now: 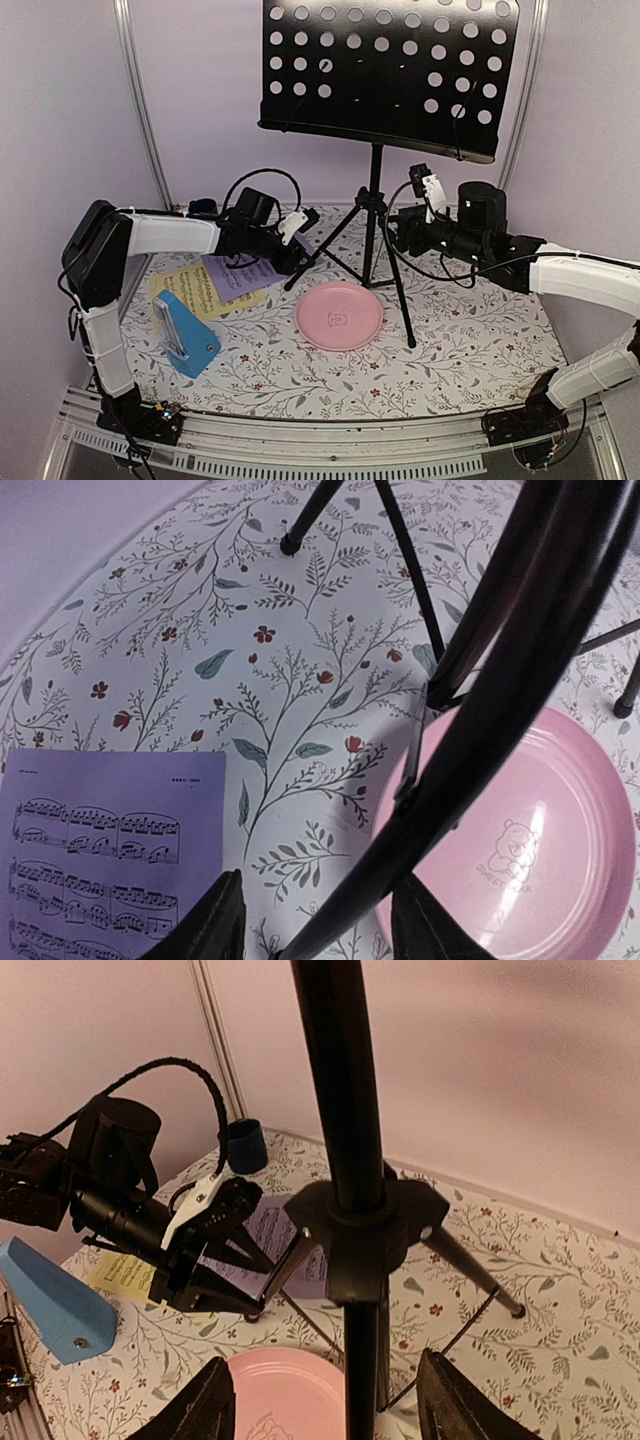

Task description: Set up the instrument practice props

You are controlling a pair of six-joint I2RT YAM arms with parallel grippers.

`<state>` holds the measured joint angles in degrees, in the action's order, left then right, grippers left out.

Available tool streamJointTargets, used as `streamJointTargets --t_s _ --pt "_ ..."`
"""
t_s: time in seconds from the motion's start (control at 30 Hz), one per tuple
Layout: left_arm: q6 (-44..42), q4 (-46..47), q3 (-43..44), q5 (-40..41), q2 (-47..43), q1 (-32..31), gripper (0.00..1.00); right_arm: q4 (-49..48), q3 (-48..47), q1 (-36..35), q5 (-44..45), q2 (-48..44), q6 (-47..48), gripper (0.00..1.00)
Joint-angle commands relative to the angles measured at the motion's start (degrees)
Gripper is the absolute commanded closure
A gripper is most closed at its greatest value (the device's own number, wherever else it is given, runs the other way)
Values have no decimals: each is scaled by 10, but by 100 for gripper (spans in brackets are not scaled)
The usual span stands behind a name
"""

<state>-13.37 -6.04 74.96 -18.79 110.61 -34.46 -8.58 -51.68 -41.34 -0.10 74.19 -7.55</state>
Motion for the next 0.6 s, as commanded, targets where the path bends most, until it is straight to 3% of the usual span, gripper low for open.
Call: streamJointTargets --t_s 0.0,0.23,0.57 --pt "8 38 -8 3 -17 -6 49 -103 -27 11 36 25 33 41" --pt "8 43 -3 3 -15 -10 49 -202 -43 43 13 74 40 47" --pt "8 47 0 5 -10 -11 49 -202 -96 44 -40 123 86 52"
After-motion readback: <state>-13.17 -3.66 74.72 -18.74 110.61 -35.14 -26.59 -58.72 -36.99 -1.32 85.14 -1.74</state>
